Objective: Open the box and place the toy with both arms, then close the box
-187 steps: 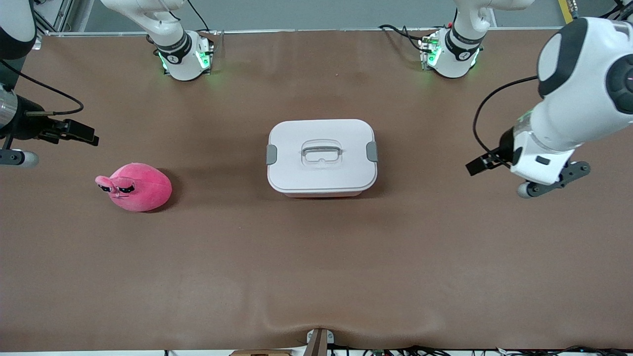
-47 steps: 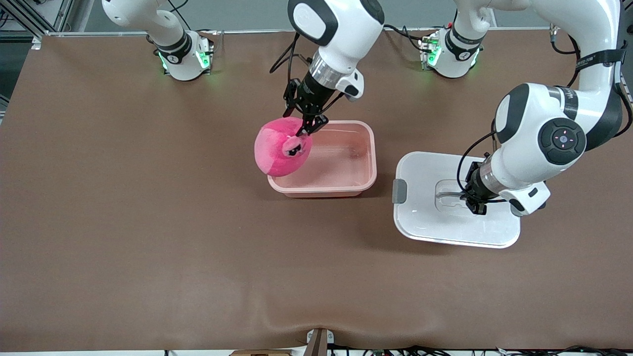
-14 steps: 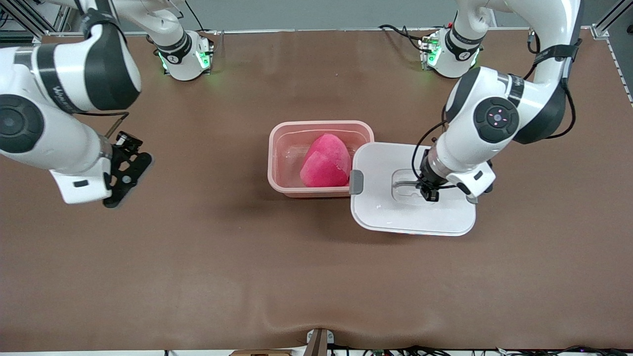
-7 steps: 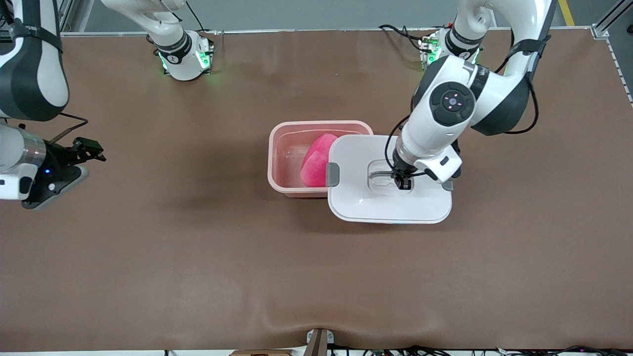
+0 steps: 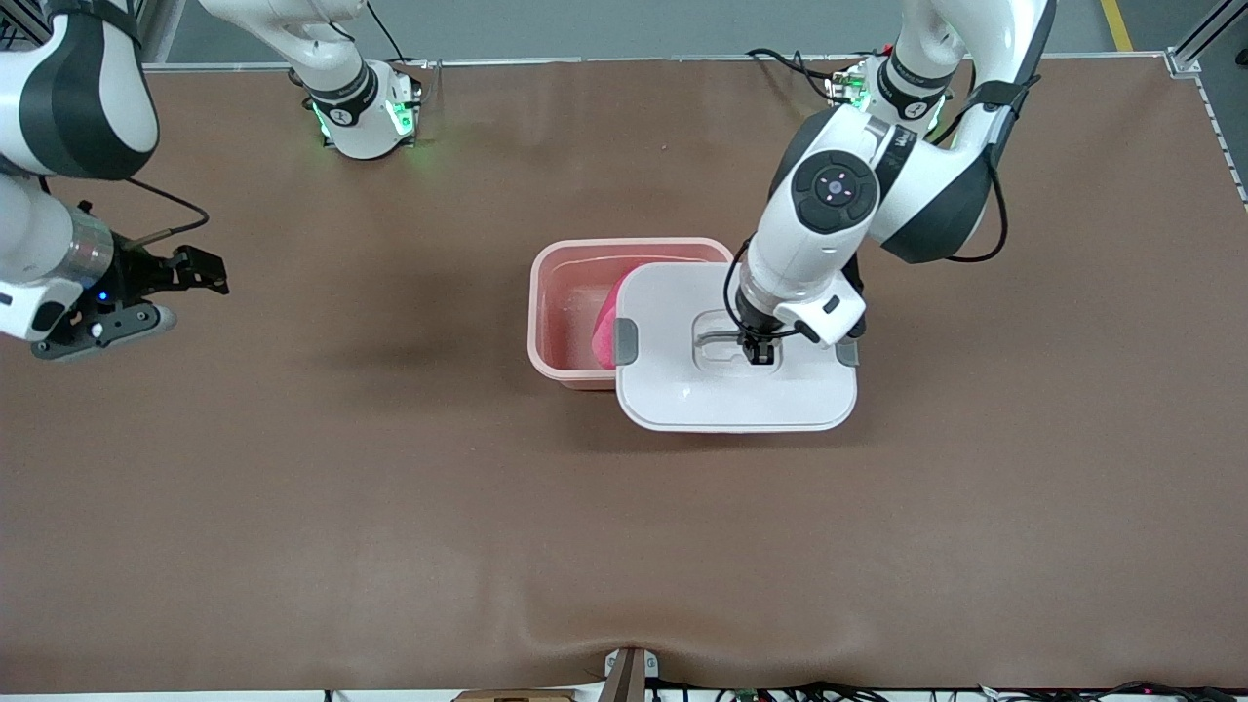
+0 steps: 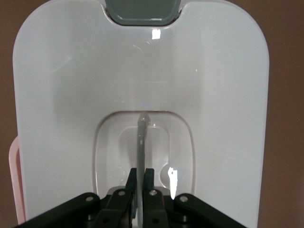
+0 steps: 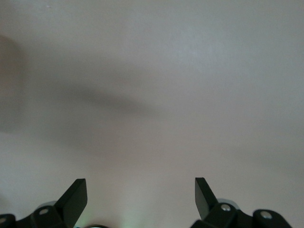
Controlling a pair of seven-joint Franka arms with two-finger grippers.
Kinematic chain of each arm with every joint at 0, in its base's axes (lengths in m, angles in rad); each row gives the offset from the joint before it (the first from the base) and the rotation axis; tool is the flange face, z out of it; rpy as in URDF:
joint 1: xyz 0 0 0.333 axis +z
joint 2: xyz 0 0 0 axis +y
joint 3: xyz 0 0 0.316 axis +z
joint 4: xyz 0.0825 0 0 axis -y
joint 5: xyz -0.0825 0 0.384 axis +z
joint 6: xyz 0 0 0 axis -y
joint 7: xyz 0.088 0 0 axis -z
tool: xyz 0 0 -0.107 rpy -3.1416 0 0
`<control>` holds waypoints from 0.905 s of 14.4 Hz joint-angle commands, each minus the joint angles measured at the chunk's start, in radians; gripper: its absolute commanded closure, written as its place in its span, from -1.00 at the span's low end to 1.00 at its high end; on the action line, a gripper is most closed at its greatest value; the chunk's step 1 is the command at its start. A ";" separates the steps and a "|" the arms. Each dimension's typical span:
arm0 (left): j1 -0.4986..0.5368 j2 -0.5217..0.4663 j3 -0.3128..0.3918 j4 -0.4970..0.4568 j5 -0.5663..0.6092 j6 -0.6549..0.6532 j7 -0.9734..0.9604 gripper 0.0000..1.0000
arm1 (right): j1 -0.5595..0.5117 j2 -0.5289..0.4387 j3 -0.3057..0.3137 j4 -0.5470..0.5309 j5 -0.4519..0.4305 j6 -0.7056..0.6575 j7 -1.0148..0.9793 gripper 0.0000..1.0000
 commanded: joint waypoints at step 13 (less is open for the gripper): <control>-0.184 0.069 0.005 0.010 0.064 0.075 -0.242 1.00 | -0.038 -0.053 0.005 0.060 0.013 -0.118 0.237 -1.00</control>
